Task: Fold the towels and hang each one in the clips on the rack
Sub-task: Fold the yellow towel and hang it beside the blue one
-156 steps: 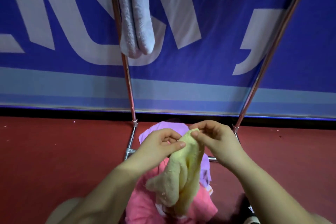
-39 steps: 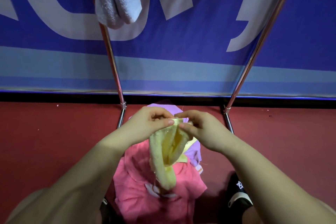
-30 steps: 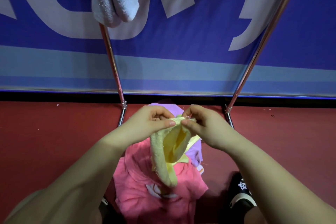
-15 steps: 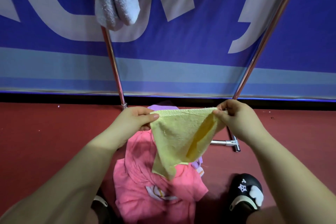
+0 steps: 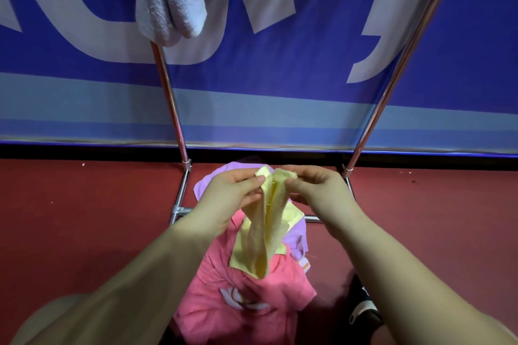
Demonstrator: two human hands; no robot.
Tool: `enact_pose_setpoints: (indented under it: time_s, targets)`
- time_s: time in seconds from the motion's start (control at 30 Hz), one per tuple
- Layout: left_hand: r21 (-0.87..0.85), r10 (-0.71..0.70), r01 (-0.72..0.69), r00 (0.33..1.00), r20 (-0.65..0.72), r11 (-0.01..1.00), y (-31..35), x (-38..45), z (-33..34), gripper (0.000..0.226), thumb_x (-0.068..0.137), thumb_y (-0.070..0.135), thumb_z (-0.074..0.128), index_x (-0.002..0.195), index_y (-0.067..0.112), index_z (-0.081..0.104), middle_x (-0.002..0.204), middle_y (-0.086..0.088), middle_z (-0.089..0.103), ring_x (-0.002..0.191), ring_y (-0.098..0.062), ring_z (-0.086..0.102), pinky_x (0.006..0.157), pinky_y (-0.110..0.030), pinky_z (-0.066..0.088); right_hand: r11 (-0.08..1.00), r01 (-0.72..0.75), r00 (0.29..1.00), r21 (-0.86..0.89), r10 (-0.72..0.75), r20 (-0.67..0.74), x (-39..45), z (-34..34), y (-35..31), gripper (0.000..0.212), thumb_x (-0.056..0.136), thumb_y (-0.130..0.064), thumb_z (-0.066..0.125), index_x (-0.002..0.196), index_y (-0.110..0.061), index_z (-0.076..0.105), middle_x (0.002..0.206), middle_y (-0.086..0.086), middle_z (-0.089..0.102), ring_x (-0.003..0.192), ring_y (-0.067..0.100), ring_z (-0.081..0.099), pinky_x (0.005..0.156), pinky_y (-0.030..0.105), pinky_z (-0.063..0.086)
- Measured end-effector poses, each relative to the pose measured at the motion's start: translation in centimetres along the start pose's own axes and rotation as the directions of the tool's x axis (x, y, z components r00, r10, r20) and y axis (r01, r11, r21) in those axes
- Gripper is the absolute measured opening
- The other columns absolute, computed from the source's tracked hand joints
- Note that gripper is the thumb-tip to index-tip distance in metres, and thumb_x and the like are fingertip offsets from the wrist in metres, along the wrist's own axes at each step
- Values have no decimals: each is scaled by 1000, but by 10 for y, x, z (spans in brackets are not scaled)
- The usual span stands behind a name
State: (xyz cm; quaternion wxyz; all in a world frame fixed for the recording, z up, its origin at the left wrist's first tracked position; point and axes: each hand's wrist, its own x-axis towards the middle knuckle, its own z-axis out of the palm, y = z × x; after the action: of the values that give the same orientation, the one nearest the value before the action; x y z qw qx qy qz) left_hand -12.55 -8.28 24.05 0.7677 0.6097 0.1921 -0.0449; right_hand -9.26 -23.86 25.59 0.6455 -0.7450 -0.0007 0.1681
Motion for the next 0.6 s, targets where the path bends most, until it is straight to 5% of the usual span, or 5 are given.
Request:
enact_pose_setpoints:
  time_s: [0.13,0.37,0.6]
  targets:
    - [81,82,-81,997,-3,993,0,0,6,16,85,4,62,82,17,70,66,8,70,65,-2,64,73,-16,54,983,-38,998,178,45,-37,2,12,-1,23,83,6,60,105,-1,67,96,17,69,74,16,64,58,14,53]
    - [101,141,-138,990,-29,985,1,4,3,12,83,5,65,89,13,71,82,-1,73,75,-9,67,75,-17,53,997,5,999,83,-2,-32,9,24,-3,20,81,1,65,100,-5,66,78,5,69,58,1,63,56,12,51]
    - [107,270,-267,963,-15,958,9,3,-11,17,79,1,68,88,13,73,82,-1,75,80,-11,71,74,-17,54,988,-3,982,156,-27,187,7,31,-9,25,91,0,51,103,-13,68,90,1,71,82,8,67,74,15,52]
